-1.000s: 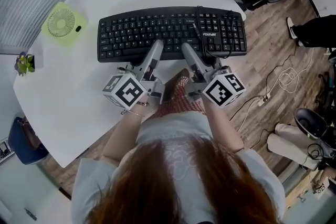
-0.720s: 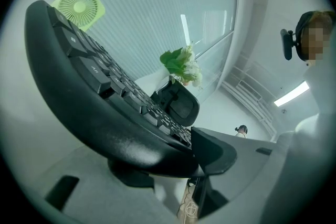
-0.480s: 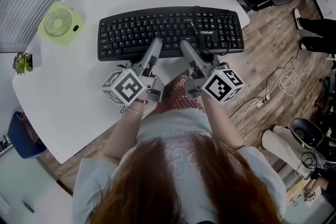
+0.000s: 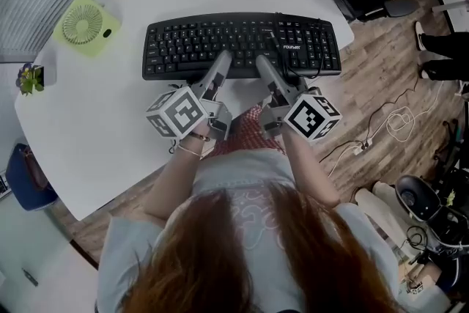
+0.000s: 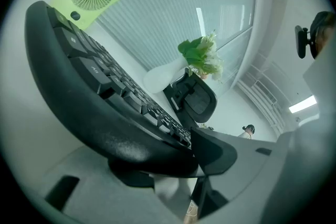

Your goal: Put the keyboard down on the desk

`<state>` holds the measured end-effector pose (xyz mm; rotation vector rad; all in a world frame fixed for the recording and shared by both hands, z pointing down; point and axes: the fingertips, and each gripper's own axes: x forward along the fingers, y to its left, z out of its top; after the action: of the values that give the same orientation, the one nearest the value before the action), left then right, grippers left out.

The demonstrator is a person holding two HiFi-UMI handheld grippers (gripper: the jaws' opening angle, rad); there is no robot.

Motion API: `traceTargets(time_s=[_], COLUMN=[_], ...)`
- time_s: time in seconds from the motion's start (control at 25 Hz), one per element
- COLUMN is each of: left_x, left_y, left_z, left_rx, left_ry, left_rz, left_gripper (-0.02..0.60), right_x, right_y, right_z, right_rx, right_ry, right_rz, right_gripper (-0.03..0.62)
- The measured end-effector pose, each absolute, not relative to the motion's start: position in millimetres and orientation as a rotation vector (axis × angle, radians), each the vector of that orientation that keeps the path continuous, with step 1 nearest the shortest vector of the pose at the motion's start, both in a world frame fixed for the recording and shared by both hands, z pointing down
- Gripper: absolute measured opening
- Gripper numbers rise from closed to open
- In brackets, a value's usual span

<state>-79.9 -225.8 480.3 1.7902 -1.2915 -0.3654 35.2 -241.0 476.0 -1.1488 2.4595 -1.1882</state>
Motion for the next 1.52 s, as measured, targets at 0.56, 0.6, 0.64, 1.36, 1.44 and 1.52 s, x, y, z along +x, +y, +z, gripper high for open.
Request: traceTargets(time_s=[0.56,0.6,0.64,1.36,1.44,1.52], left_x=[-69,-71,-73,-77,-73,-71], left_y=[-239,-240,-240,-248,-247,-244], left_z=[498,499,499,489,487,486], left_rx=[1.65,1.645,1.641,1.834,1.872,1.896], left_ry=[-1.296,-1.299,-1.302,-1.261,-1.245,-1.223], left_rz=[-0.335,-0.331,-0.329,-0.21,-0.184,-0.167], left_gripper=[0.21,0.21,0.21,0.288,0.305,0.314], right_x=[45,43,40,15,14,13], right_y=[-258,-259,-261,-265,-262,-257], right_z=[495,496,497,487,485,485], right_rx=[-1.158,-1.151,-1.143,-0.995,-0.95,-0.9], right_ry=[2.471,2.473,2.475,2.654,2.702,2.75], right_rz=[-1.4,-1.414,-1.428,-1.303,-1.278,-1.267], right_gripper=[0.256,0.255,0.255,0.319,0.334,0.336])
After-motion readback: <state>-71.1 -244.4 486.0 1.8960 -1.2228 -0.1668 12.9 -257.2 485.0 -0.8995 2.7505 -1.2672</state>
